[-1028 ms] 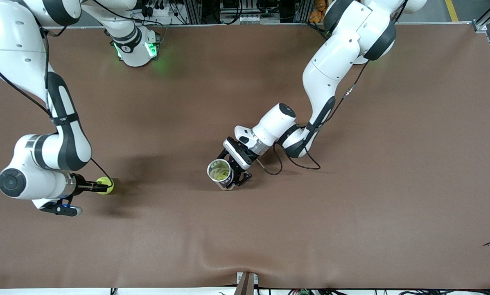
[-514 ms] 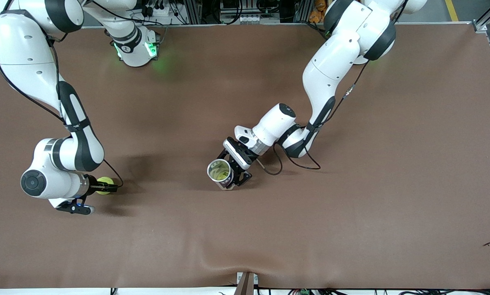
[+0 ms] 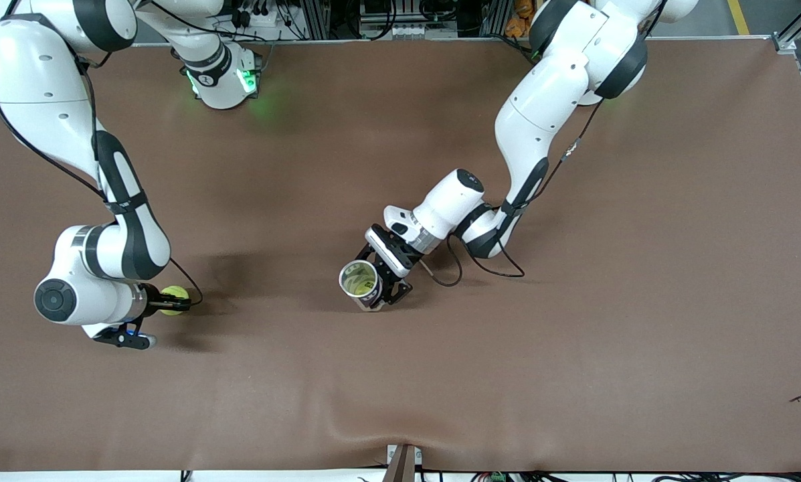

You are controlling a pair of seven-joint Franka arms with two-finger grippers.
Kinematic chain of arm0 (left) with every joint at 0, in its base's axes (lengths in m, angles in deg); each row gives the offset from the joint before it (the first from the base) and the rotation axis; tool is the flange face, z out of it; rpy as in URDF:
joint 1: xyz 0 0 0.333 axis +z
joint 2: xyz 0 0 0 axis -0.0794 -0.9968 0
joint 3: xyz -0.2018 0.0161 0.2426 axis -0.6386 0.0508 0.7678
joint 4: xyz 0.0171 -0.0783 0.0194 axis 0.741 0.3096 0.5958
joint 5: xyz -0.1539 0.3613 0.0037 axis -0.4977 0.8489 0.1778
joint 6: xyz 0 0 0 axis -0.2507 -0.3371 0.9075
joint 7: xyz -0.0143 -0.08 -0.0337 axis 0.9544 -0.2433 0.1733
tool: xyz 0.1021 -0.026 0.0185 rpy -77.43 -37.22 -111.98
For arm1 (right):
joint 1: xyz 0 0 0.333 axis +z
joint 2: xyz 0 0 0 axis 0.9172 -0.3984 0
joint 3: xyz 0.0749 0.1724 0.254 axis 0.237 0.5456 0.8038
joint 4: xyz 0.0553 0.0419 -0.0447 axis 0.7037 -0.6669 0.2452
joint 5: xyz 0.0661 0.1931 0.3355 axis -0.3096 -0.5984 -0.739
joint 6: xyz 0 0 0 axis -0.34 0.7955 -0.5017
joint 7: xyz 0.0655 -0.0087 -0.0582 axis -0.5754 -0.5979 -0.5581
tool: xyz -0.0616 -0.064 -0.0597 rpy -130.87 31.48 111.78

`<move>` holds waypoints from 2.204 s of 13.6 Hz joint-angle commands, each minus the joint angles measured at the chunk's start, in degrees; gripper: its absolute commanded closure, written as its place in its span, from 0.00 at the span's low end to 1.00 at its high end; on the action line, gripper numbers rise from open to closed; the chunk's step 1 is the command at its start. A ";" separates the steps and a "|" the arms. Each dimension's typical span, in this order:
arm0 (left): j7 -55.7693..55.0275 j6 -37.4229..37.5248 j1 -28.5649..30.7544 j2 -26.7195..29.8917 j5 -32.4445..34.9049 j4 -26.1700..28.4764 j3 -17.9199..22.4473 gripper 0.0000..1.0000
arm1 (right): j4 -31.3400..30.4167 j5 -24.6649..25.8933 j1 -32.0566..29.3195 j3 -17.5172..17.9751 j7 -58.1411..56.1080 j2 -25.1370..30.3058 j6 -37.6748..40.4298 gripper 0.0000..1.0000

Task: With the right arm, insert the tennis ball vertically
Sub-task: 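Carry the second ball over the tube and release it inside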

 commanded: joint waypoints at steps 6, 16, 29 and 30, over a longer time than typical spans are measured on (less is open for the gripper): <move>1.66 -2.18 0.02 0.00 -0.57 -0.63 0.49 0.24 | 10.86 -7.64 4.82 11.49 30.14 5.45 17.48 0.46; 1.66 -2.18 0.02 0.00 -0.57 -0.55 0.49 0.24 | 18.78 -15.48 13.16 20.56 63.48 4.66 5.47 0.46; 1.74 -2.79 0.37 0.18 -0.48 -0.46 0.49 0.23 | 18.08 -13.81 17.21 19.42 67.01 1.23 -1.07 0.00; 1.74 -2.79 0.45 0.18 -0.48 -0.46 0.49 0.23 | 18.08 -13.81 17.21 19.42 67.01 1.23 -1.07 0.00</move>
